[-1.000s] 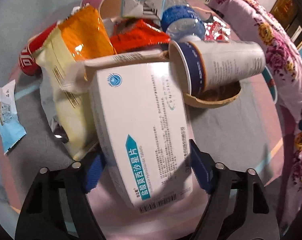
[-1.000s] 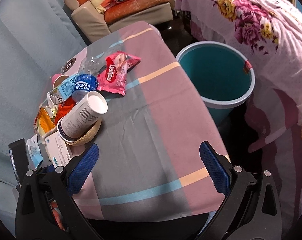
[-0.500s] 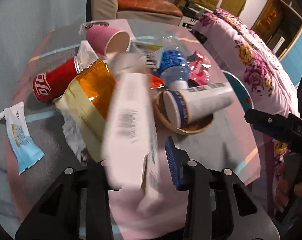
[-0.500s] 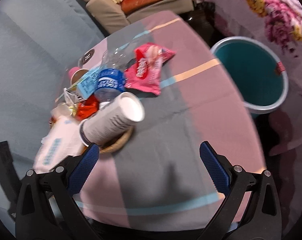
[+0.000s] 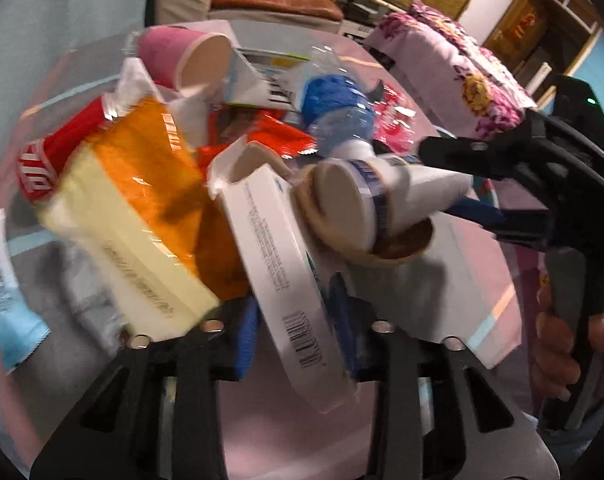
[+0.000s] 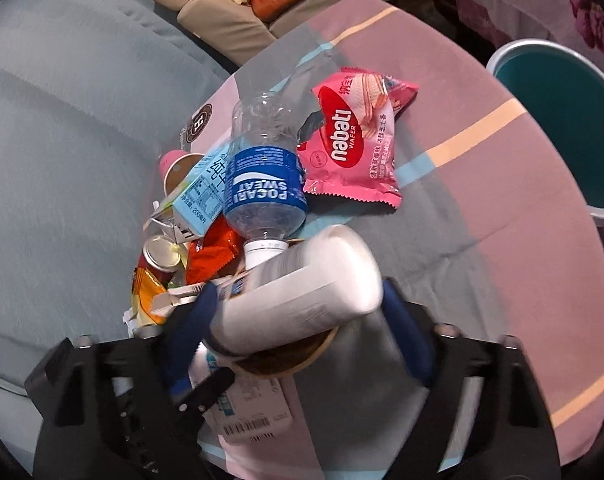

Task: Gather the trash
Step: 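Grasp the white medicine box with the left tool while the right tool grasps the white cylinder, then release the white cylinder into the teal wastebasket with the right tool while the left drops the box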

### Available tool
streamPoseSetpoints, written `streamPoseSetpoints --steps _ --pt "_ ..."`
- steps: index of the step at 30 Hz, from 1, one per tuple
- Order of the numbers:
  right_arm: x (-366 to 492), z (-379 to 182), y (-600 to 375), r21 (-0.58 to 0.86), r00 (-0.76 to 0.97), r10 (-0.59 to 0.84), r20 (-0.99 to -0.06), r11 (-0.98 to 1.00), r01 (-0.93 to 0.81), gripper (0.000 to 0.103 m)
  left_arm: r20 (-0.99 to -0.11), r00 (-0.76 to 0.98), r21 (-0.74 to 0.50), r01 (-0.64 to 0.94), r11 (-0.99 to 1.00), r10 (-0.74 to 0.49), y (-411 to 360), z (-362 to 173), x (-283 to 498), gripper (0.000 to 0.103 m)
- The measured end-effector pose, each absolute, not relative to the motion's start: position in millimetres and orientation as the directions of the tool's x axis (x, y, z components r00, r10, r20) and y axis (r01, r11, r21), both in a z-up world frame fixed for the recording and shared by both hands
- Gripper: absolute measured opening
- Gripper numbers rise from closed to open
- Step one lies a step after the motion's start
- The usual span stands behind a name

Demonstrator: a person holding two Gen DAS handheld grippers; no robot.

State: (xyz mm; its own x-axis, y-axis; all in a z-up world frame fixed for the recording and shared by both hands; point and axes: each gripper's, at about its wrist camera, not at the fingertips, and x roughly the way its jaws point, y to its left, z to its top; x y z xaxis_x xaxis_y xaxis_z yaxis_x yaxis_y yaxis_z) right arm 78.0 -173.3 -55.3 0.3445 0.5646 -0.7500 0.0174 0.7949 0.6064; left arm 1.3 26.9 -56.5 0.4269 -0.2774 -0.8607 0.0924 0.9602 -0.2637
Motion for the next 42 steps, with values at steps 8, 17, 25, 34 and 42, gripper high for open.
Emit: streamPoseSetpoints --steps 8,17,25,34,42 --pt "74.8 -33.9 -180.5 0.626 0.394 0.586 -0.708 0.779 -0.034 0.049 -0.858 0.409 -0.289 0.117 0.95 -0.311 25.8 -62.3 5.7 0.031" --pt "74.7 -32.6 -155.7 0.656 0.314 0.645 -0.697 0.75 -0.085 0.047 -0.849 0.374 -0.35 0.129 0.928 -0.373 14.9 -76.9 11.4 0.03" --pt "73.6 -13.9 -155.6 0.626 0.379 0.614 -0.692 0.772 -0.108 0.043 -0.812 0.423 -0.393 0.113 0.912 -0.402 39.1 -62.3 2.8 0.022" --pt "68.7 5.8 -172.7 0.61 0.429 0.595 -0.68 0.784 -0.12 0.043 -0.759 0.507 -0.418 0.101 0.903 -0.408 62.0 -23.1 -6.6 0.022" --pt "68.6 22.6 -228.1 0.601 0.54 0.533 -0.652 0.797 -0.061 0.043 -0.728 0.536 -0.397 0.178 0.901 -0.427 37.5 13.6 18.1 0.023"
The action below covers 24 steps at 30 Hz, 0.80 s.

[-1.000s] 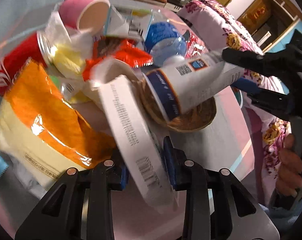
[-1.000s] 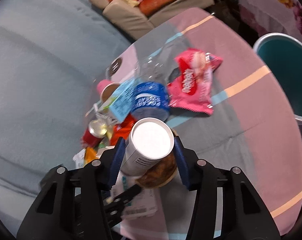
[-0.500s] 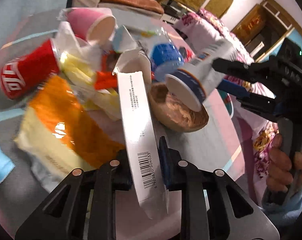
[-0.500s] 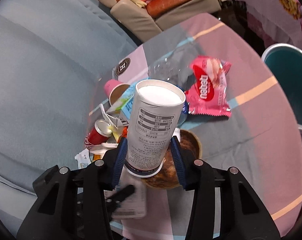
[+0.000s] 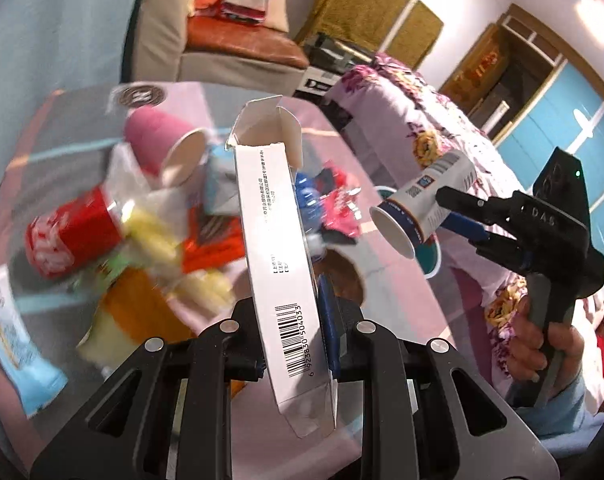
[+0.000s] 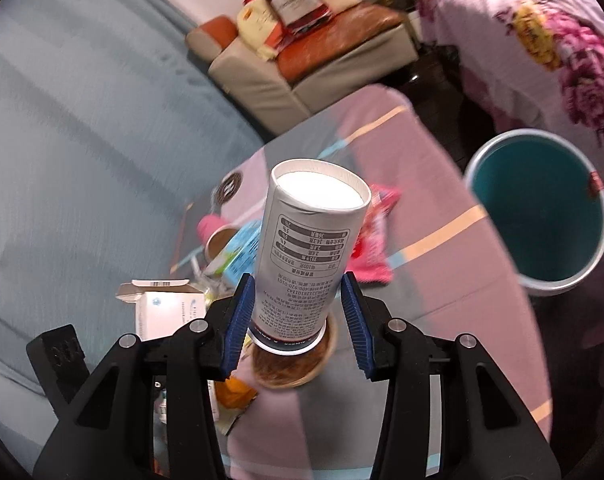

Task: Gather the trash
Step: 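Release the white cylinder into the teal wastebasket with the right tool while the left drops the box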

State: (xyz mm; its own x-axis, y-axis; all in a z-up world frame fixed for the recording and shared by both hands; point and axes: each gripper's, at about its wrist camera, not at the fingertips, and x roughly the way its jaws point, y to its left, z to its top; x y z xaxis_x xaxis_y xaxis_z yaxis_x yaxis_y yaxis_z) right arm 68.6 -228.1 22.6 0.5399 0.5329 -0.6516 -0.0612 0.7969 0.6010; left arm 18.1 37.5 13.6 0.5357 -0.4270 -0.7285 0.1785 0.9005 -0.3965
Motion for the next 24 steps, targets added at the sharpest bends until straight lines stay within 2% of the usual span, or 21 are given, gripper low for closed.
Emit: streamPoseSetpoints --steps 13,18,24 --pt "74.4 14.0 -374.4 0.562 0.676 0.326 -0.661 0.812 0.157 0.043 -0.765 0.411 -0.333 0.405 0.851 -0.495 -117.7 21.7 105.0 0.023" --pt "78.4 -2.9 -418.0 0.517 0.676 0.248 -0.694 0.824 0.229 0.043 -0.8 0.339 -0.319 0.459 0.829 -0.496 -188.4 1.1 144.7 0.023" --pt "92.2 -29.0 -453.0 0.509 0.648 0.227 -0.727 0.811 0.287 0.043 -0.837 0.272 -0.303 0.493 0.816 -0.475 -245.3 -26.9 173.4 0.023"
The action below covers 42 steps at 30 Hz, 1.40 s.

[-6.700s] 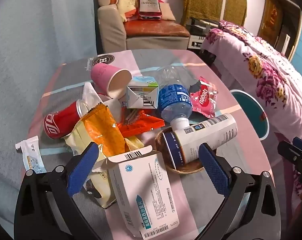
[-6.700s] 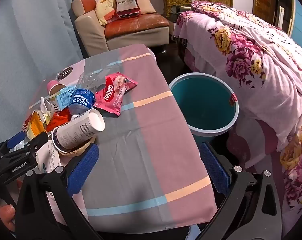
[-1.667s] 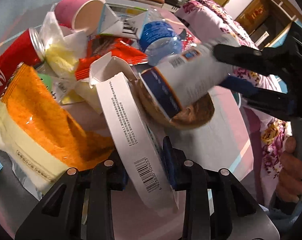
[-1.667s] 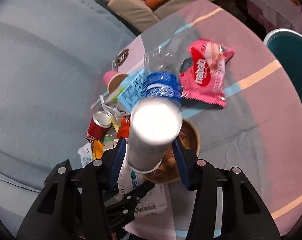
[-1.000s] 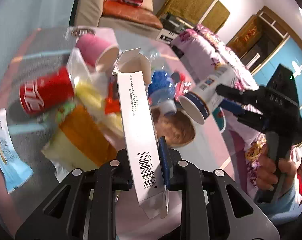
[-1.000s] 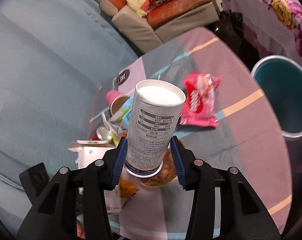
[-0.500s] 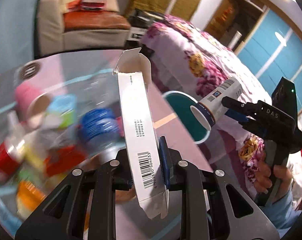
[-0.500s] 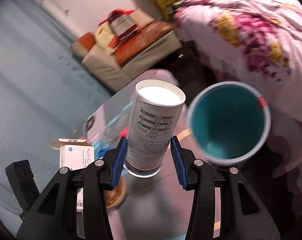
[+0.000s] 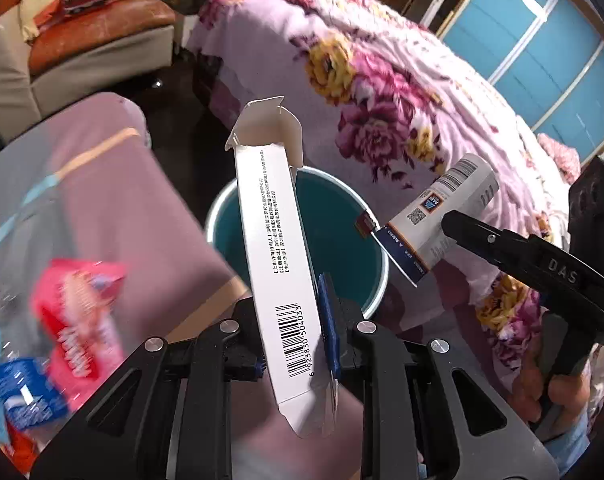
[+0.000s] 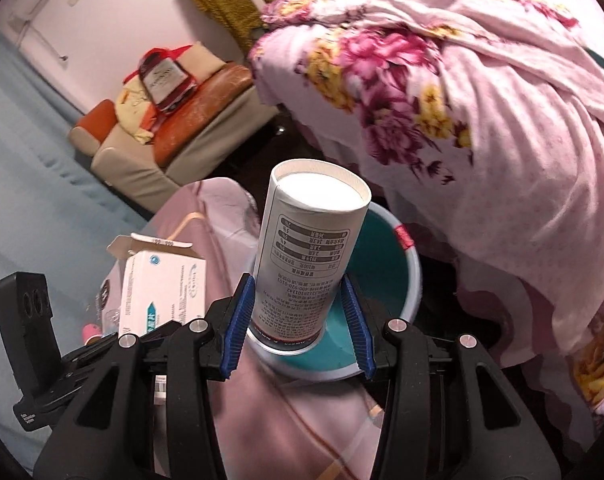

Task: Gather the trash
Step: 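Release the white cylinder into the teal wastebasket with the right tool while the left drops the box, then grasp the milk carton with the left tool while the right tool grasps the water bottle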

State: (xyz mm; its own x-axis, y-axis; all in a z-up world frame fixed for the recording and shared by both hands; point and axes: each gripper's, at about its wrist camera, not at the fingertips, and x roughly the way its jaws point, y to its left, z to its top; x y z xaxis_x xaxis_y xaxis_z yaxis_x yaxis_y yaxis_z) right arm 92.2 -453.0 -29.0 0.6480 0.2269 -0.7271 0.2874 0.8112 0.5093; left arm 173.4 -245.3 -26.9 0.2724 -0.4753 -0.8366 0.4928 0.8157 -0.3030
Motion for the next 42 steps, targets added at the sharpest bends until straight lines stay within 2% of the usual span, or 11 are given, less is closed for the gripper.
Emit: streamPoseSetpoints --steps 5,7,9,13,15,21,28,30,32,36,42 --pt "98.7 -43.0 -465.5 0.502 0.626 0.224 -0.747 0.807 0.311 0.043 -0.859 0.235 -0.295 0.499 0.815 -0.455 -268.7 -47.5 186.2 0.029" --pt "100.6 -47.0 -467.1 0.502 0.619 0.226 -0.752 0.806 0.315 0.043 -0.865 0.23 -0.288 0.499 0.817 -0.445 -271.3 -53.2 187.6 0.041" --pt "102.6 -50.1 -467.1 0.5 0.613 0.229 -0.756 0.806 0.316 0.043 -0.872 0.244 -0.268 0.489 0.83 -0.425 -270.3 -57.2 188.7 0.061" --pt "105.7 -53.3 -463.3 0.5 0.604 0.236 -0.761 0.807 0.313 0.043 -0.871 0.254 -0.268 0.47 0.841 -0.42 -262.1 -56.5 191.4 0.07" --pt "108.0 -53.8 -460.7 0.492 0.599 0.235 -0.766 0.813 0.31 0.043 -0.869 0.269 -0.264 0.458 0.849 -0.415 -255.0 -53.7 191.1 0.08" --pt "115.5 -59.9 -452.4 0.471 0.561 0.239 -0.792 0.825 0.314 0.043 -0.86 0.298 -0.275 0.415 0.867 -0.415 -233.5 -44.8 187.9 0.089" --pt "119.9 -62.9 -435.3 0.443 0.513 0.242 -0.823 0.84 0.313 0.044 -0.855 0.301 -0.305 0.368 0.878 -0.423 -205.9 -39.5 180.0 0.092" --pt "120.4 -62.0 -429.7 0.44 0.507 0.245 -0.827 0.843 0.31 0.05 -0.854 0.306 -0.307 0.357 0.882 -0.421 -196.4 -37.6 177.4 0.092" --pt "120.2 -60.5 -424.3 0.437 0.503 0.245 -0.829 0.845 0.309 0.063 -0.852 0.313 -0.31 0.344 0.886 -0.42 -185.8 -34.9 174.9 0.093" --pt "120.6 -53.9 -411.5 0.445 0.499 0.258 -0.827 0.843 0.303 0.074 -0.843 0.331 -0.319 0.327 0.889 -0.424 -167.1 -28.3 170.1 0.093" --pt "121.6 -41.0 -387.4 0.445 0.478 0.281 -0.832 0.853 0.272 0.076 -0.828 0.386 -0.298 0.312 0.902 -0.407 -133.7 -10.2 159.1 0.093"
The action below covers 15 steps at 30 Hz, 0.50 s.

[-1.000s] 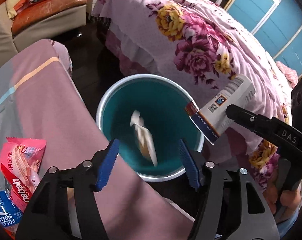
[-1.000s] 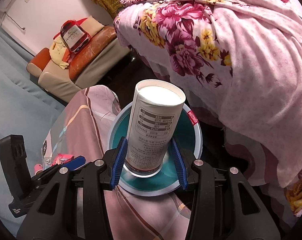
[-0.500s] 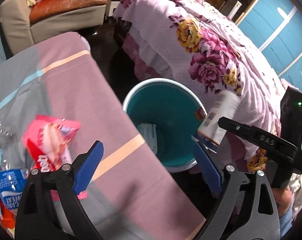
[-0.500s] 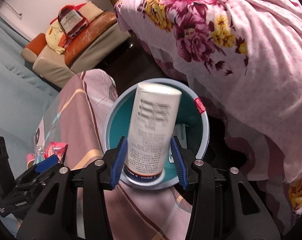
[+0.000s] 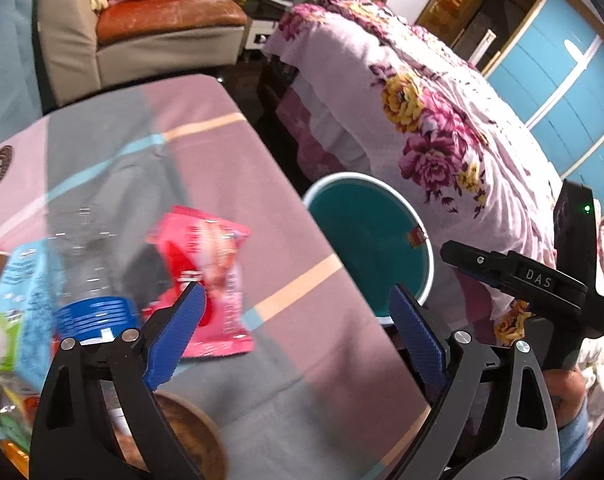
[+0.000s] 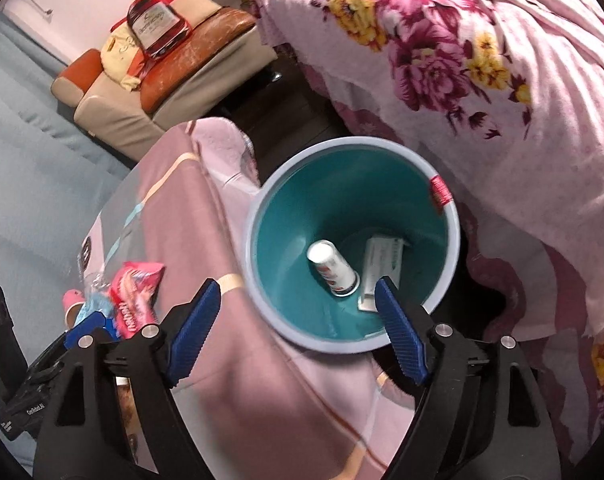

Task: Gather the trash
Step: 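Grasp the milk carton with the left tool while the right tool grasps the water bottle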

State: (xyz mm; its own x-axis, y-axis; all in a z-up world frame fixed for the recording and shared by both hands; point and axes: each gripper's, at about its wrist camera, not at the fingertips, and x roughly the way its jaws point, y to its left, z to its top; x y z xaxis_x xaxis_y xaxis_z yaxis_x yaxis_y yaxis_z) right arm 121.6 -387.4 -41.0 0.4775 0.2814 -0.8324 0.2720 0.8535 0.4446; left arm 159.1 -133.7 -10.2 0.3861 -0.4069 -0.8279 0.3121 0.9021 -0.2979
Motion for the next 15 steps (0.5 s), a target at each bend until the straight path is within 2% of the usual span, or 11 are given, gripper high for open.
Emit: streamPoseSetpoints --steps 15 --pt "133.0 -15.6 -302.5 0.378 0.404 0.298 -0.865 0.917 0.131 0.08 -0.815 0.483 -0.282 0.154 0.947 -0.321 -7.3 14.7 144.7 0.093"
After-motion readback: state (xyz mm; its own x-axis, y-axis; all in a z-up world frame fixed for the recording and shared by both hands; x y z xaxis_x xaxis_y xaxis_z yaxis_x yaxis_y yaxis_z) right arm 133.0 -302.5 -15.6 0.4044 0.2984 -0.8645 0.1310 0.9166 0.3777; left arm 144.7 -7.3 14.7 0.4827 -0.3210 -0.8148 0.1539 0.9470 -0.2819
